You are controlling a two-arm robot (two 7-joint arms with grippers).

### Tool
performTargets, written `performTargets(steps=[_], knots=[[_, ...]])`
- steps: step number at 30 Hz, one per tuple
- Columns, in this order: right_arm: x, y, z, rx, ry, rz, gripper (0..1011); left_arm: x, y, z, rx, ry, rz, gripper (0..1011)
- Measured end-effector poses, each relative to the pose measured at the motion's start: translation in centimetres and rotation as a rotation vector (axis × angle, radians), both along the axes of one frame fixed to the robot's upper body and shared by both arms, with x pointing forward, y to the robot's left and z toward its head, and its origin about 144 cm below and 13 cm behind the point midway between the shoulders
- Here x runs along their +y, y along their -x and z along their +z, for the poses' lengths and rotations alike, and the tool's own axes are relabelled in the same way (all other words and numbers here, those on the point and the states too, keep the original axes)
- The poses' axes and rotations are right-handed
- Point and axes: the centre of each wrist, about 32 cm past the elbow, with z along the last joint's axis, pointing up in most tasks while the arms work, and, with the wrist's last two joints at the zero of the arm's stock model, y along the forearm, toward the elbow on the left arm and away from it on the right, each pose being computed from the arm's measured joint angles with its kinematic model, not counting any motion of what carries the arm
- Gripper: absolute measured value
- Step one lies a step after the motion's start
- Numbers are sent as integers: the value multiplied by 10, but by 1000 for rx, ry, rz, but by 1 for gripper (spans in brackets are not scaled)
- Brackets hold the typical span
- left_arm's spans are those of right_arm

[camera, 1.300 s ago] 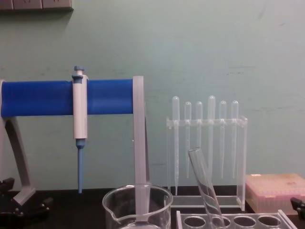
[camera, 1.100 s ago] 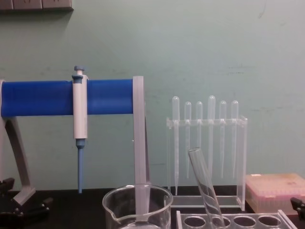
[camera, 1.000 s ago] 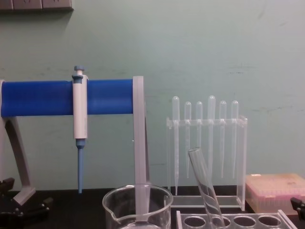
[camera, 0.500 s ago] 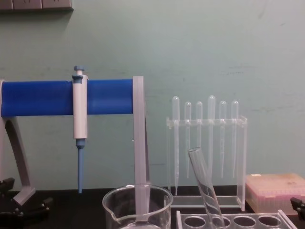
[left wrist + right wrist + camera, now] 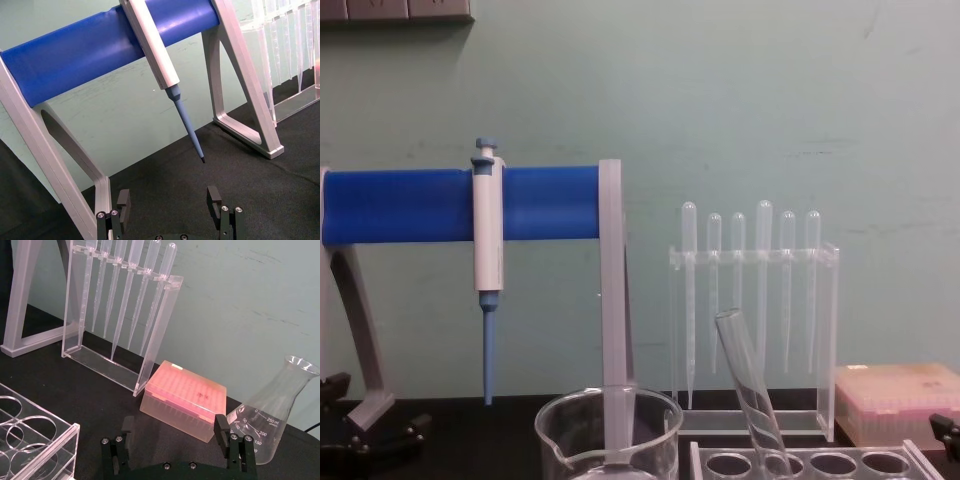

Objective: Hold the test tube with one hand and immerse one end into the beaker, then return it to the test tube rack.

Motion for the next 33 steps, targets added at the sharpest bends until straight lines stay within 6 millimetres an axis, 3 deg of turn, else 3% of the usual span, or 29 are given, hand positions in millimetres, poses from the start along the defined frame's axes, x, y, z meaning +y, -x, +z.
performTargets(steps=[8, 17, 22, 27, 33], knots=[[-1, 12, 4, -14, 14, -3, 1004, 0, 0, 0, 0, 0, 0, 1000], [1, 61, 34, 16, 69, 80, 1004, 0, 0, 0, 0, 0, 0, 1000], [9, 74, 46, 46, 65, 196, 1004, 0, 0, 0, 0, 0, 0, 1000], [29, 71, 49, 82, 39, 318, 1004, 0, 0, 0, 0, 0, 0, 1000], [56, 49, 50, 103, 0, 413, 1004, 0, 0, 0, 0, 0, 0, 1000]])
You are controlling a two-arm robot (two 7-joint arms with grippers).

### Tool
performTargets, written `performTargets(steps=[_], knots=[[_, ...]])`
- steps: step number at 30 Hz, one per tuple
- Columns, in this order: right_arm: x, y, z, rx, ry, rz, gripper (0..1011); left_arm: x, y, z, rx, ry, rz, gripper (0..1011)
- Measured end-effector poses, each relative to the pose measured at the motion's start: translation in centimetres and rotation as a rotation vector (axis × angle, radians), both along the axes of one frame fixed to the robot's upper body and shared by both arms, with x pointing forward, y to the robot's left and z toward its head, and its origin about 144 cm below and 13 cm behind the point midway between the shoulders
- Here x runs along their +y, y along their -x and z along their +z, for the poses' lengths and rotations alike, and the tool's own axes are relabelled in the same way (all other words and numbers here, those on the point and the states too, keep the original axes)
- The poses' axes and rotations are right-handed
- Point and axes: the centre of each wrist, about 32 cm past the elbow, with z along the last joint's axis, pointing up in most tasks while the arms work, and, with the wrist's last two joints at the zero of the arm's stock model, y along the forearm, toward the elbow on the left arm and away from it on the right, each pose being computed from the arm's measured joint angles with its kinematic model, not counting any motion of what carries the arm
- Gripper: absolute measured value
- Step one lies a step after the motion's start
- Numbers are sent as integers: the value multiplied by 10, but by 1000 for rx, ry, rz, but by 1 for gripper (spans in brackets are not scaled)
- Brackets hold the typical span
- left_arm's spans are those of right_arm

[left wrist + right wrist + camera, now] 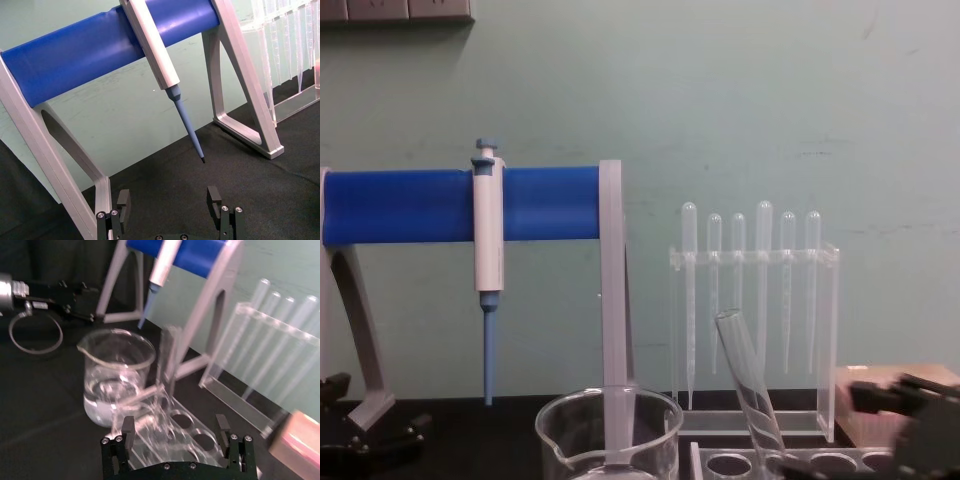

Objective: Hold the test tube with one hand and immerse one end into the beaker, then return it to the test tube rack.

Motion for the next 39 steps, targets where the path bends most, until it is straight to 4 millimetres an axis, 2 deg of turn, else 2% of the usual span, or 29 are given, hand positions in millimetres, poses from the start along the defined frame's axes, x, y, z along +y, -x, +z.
performTargets(steps=[11, 21, 26, 29, 30, 32, 33, 35, 36, 39], knots=[[30, -37, 4, 11, -44, 35, 1004, 0, 0, 0, 0, 0, 0, 1000], [37, -50, 5, 29, -58, 33, 984, 0, 0, 0, 0, 0, 0, 1000], [37, -51, 6, 33, -60, 24, 840, 0, 0, 0, 0, 0, 0, 1000], [37, -51, 6, 33, -60, 22, 789, 0, 0, 0, 0, 0, 0, 1000], [37, -51, 6, 34, -60, 22, 726, 0, 0, 0, 0, 0, 0, 1000], [37, -51, 6, 34, -60, 22, 689, 0, 0, 0, 0, 0, 0, 1000], [37, -51, 6, 36, -60, 23, 628, 0, 0, 0, 0, 0, 0, 1000], [37, -50, 6, 37, -61, 23, 596, 0, 0, 0, 0, 0, 0, 1000], [37, -50, 6, 37, -62, 23, 528, 0, 0, 0, 0, 0, 0, 1000], [37, -49, 6, 37, -67, 24, 468, 0, 0, 0, 0, 0, 0, 1000]])
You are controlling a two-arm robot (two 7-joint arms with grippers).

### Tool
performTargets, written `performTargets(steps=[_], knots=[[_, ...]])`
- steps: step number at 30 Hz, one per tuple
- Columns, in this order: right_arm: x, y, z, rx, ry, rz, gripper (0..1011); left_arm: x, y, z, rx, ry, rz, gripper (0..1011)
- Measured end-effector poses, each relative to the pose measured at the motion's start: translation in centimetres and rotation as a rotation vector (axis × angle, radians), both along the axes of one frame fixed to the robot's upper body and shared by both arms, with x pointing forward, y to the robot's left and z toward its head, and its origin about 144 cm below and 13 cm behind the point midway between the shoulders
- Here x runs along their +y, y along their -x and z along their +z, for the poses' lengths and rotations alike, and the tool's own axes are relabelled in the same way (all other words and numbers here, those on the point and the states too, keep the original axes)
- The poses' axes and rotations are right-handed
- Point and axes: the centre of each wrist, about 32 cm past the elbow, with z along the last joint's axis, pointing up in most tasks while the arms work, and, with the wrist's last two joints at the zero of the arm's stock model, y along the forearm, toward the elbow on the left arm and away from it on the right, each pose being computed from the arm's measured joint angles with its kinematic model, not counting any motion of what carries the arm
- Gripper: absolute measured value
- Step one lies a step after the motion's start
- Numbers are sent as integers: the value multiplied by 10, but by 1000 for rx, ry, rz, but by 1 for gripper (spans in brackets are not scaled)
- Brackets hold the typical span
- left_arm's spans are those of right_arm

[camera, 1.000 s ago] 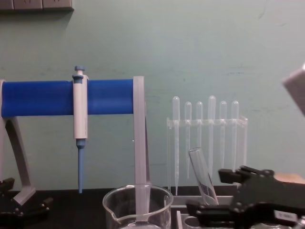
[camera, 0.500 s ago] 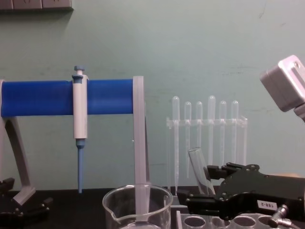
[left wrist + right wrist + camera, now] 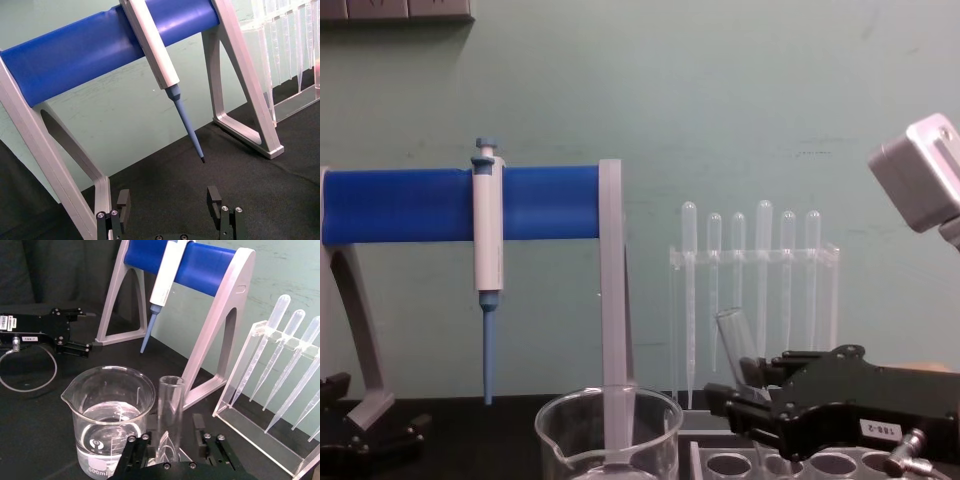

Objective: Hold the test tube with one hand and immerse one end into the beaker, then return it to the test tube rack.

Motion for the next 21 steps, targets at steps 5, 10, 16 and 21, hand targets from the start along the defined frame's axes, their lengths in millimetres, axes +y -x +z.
performTargets(steps=[5, 10, 16, 21], knots=[[0, 3, 1, -2, -15, 0, 282, 0, 0, 0, 0, 0, 0, 1000], [-1, 9, 5, -3, -52, -6, 229, 0, 0, 0, 0, 0, 0, 1000], [-8, 21, 15, -14, -138, -23, 229, 0, 0, 0, 0, 0, 0, 1000], [-14, 30, 31, -35, -226, -23, 229, 0, 0, 0, 0, 0, 0, 1000]])
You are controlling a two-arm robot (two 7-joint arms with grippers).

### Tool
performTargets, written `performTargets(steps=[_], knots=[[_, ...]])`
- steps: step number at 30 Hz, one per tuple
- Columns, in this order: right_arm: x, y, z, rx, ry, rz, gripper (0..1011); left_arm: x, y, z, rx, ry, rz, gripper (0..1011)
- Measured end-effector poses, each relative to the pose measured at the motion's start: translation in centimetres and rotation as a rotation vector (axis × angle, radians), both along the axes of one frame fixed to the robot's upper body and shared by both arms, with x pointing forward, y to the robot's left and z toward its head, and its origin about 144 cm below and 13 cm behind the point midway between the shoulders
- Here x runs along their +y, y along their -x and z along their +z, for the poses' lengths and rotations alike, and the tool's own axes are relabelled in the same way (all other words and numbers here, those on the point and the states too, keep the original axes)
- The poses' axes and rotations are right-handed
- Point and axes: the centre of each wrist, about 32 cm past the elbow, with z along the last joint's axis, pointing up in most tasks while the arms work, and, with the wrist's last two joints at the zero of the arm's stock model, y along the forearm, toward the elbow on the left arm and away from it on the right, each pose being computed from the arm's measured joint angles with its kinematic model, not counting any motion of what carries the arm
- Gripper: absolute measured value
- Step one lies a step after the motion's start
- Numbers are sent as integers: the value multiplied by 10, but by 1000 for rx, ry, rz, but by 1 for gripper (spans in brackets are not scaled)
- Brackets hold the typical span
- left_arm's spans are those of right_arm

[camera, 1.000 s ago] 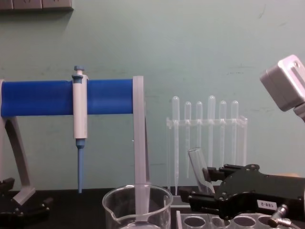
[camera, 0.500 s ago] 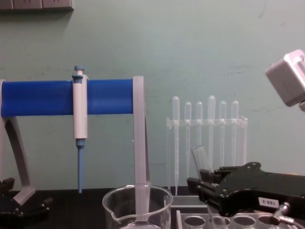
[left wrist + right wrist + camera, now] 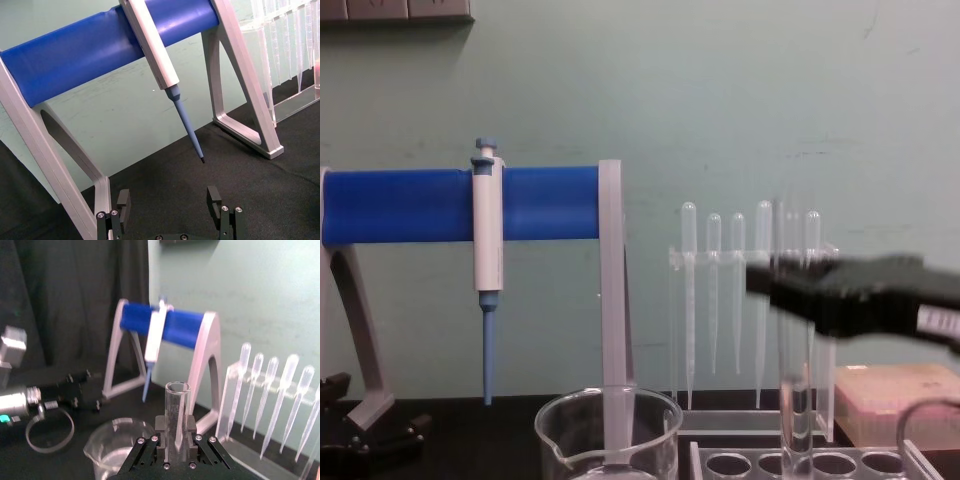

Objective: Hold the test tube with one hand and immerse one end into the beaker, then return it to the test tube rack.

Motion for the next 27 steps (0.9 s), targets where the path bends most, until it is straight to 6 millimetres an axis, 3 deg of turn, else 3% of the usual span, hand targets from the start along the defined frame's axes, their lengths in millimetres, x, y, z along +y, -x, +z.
performTargets(steps=[6, 27], knots=[[-3, 6, 17, -34, -39, -8, 229, 0, 0, 0, 0, 0, 0, 1000], [-3, 5, 14, -25, -34, -8, 229, 0, 0, 0, 0, 0, 0, 1000]])
